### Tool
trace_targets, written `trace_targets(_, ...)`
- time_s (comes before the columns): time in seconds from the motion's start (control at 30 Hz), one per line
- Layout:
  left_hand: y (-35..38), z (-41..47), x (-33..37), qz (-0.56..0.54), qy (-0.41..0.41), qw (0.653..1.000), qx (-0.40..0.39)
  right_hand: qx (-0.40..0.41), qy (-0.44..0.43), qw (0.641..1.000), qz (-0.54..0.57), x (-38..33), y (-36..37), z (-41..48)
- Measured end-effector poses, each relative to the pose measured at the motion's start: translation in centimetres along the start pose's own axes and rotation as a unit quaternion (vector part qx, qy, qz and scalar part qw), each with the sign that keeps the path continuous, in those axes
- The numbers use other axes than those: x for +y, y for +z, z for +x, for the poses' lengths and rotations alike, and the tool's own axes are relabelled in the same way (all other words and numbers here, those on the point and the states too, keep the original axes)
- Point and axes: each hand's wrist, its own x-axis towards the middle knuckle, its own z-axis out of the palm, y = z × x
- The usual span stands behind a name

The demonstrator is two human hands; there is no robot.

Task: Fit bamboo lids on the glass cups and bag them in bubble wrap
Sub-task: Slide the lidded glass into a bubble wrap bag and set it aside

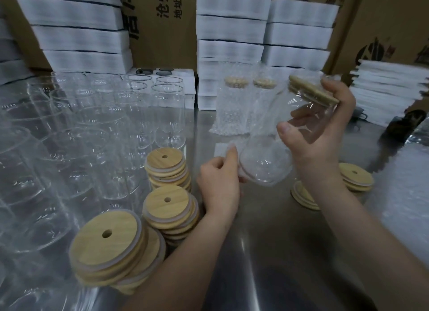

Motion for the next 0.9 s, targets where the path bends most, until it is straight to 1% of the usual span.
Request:
trace_targets(0.1, -0.1, -0.5, -0.3, 0.045, 0.062, 0.997, -0.005, 0.013, -0.010, 0.999, -0.048, 0.2, 0.1, -0.4)
trace_targets(0.17, -0.1, -0.6, -0.3, 0.091, 0.119, 0.989, -0.007, 0.014, -0.026, 0.998, -0.064, 0.4, 0.3, -0.6)
trace_targets(0.23, -0.1, -0.6, -0.2, 0.141, 0.185, 0.973, -0.002, 0.024, -0.036, 0.997, -0.063, 0.5, 0.3, -0.6)
trace_targets(0.3, -0.2, -0.8, -0.2, 0.164, 0.236, 0.958, 0.012, 0.046, -0.035, 0.997, -0.057, 0.7, 0.3, -0.5)
trace_targets(0.4, -0.1, -1.1, -0.3, 0.219, 0.285, 0.932, 0.036, 0.081, -0.012, 0.996, -0.031, 1.1, 0.2, -0.4)
trace_targets(0.47, 0.1, -1.3, -0.3, 0.241, 0.295, 0.925, 0.012, 0.087, 0.000, 0.996, -0.027, 1.3, 0.1, -0.5)
trace_targets(0.53, 0.3, -1.4, -0.4, 0.241, 0.288, 0.927, -0.022, 0.085, 0.006, 0.996, -0.024, 1.4, 0.1, -0.6)
trace_targets(0.67, 0.4, -1.0, -0.7, 0.263, 0.303, 0.916, -0.011, 0.073, 0.010, 0.997, -0.025, 1.5, 0.0, -0.6)
trace_targets(0.83, 0.4, -0.7, -0.8, 0.334, 0.258, 0.906, -0.031, 0.046, 0.006, 0.999, -0.024, 1.3, 0.0, -0.7)
trace_targets(0.9, 0.4, -0.7, -0.9, 0.341, 0.248, 0.906, -0.042, 0.035, 0.000, 0.999, -0.026, 1.2, 0.1, -0.8)
